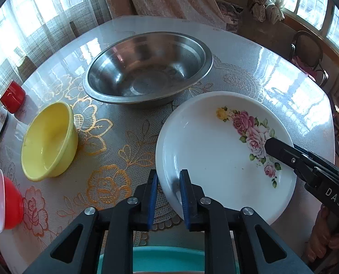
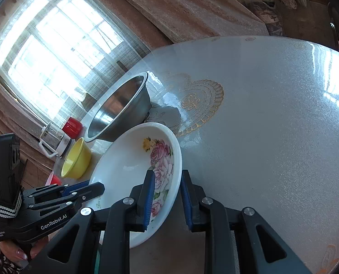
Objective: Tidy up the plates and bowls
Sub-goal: 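Lift the floral plate off the table with both tools, then carry the floral plate with both tools over the teal plate stack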
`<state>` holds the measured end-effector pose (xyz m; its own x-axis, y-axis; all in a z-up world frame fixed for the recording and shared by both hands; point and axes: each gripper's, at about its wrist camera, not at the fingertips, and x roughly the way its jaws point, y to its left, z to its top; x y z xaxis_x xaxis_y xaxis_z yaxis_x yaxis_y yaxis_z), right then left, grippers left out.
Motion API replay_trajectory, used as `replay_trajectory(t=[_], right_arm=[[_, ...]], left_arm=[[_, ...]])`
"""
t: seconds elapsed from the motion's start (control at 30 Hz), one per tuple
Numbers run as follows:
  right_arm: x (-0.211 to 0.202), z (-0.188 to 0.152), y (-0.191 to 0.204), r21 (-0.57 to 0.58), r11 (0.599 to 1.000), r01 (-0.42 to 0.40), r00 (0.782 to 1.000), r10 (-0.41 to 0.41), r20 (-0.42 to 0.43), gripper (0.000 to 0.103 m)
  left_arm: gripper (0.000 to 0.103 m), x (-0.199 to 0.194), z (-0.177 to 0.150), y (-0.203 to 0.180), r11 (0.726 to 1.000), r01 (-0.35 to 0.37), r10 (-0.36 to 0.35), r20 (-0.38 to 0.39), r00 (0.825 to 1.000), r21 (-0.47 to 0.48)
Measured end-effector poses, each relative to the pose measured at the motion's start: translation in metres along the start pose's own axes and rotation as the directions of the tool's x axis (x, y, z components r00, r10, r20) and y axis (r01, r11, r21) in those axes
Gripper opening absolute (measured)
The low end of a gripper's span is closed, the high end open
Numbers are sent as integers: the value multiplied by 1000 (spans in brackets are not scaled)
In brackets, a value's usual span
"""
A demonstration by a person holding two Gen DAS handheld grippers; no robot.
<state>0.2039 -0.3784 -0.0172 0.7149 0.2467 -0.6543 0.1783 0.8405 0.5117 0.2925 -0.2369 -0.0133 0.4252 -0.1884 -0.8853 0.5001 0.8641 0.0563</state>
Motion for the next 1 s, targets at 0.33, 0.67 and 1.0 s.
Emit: replay_trajectory(t=[0.33,0.67,1.0], right_arm=[[-3,1,-16,77,996,-44,999,42,32,11],[-28,-3,0,8,999,-44,989,43,142,10],[-48,6,16,-5,998,-64,982,64,180,11]], left_arm=[[19,-12,-7,-7,1000,-9,9,58,998,-5],[19,-23,-12,1,996,38,-31,90,995,-81],[19,-44,-20,3,989,90,-69,169,983,-120]])
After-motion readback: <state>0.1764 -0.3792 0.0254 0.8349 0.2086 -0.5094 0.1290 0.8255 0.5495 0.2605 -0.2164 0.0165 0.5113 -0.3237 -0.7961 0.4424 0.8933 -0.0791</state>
